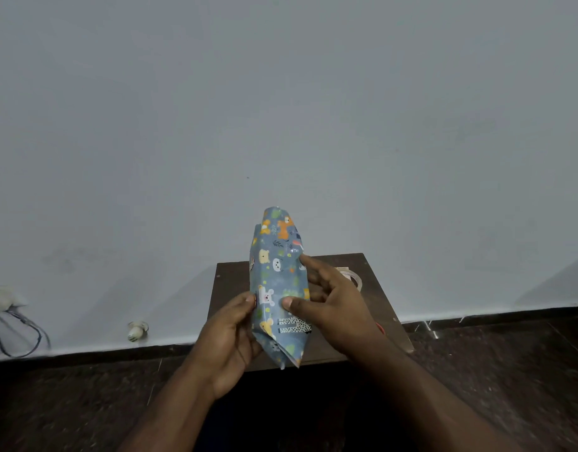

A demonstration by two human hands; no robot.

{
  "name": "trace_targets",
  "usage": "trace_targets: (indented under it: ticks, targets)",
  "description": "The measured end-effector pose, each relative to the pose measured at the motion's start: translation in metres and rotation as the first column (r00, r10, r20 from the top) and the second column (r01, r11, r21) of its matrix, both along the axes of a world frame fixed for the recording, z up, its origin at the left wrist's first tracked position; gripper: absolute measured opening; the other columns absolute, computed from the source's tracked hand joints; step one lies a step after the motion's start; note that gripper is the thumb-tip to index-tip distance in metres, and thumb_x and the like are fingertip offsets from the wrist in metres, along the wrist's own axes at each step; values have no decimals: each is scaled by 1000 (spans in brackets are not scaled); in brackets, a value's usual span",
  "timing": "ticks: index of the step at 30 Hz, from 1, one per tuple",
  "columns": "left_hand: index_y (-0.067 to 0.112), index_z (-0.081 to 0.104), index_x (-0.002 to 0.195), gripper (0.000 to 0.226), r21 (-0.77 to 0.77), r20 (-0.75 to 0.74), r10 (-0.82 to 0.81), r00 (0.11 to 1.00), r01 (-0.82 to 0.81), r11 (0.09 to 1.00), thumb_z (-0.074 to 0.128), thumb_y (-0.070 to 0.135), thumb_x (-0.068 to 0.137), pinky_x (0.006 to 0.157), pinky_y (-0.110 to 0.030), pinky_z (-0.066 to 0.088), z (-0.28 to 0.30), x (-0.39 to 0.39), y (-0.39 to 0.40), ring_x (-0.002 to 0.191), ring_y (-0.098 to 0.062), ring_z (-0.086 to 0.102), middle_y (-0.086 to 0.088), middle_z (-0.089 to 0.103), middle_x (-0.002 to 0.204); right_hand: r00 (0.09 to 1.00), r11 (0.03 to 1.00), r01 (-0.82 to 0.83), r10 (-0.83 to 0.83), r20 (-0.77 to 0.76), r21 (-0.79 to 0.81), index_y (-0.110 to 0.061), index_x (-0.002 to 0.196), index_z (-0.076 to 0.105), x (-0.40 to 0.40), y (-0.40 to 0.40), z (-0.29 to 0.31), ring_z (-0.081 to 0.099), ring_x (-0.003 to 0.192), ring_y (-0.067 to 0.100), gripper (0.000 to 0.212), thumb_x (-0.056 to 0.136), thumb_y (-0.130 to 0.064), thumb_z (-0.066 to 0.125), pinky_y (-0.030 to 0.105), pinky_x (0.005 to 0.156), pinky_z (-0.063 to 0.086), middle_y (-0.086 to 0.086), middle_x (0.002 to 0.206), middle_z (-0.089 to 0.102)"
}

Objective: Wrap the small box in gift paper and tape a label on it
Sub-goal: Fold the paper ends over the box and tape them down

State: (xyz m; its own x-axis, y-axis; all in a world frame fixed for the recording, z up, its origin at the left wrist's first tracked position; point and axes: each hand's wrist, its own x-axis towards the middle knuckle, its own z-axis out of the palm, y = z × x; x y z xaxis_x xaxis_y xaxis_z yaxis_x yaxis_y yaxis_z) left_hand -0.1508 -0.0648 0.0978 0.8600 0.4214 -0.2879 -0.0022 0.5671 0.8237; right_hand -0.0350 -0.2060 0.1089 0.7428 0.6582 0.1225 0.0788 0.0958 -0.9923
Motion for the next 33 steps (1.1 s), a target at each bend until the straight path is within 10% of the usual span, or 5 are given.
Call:
trace_targets:
  ticks: [7,15,20,28,33]
  targets:
    - [2,62,126,32,93,-23,23,999,-20,995,46,17,103,96,-51,52,1,0,-1,106,-36,66,-23,69,121,997,999,28,-27,78,-23,-23,137,54,1,-3,4,70,107,10,68,78,-8,85,38,89,59,-7,123,70]
    - [1,65,118,30,152,45,72,996,-78,985,62,15,92,75,-36,62,5,1,-5,95,-27,73,-19,74,112,932,945,142,-28,361,-293,-36,125,58,-4,0,4,58,112,1,68,67,-61,82,29,96,52,-12,121,57]
    - [16,71,119,24,362,89,62,994,-90,928,56,15,100,82,-29,59,7,-2,-10,103,-18,71,-4,75,114,943,992,-122,123,-309,22,-1,118,68,4,-1,9,66,105,41,41,87,-26,70,49,96,52,30,115,68]
    - [47,72,109,36,954,182,174,968,-217,205,75,56,74,101,-27,39,-8,-2,-4,127,-1,40,25,53,124,753,948,-317,241,-612,-18,-9,133,64,23,-24,-2,51,133,39,55,90,-43,66,57,120,27,21,140,57]
    - [58,23,148,90,983,-122,78,989,131,-130,59,75,67,113,-34,7,-4,-2,-1,150,3,-9,42,10,155,771,845,-484,288,-568,-229,-4,134,61,43,-28,13,54,128,42,66,85,-47,74,53,115,38,24,138,58]
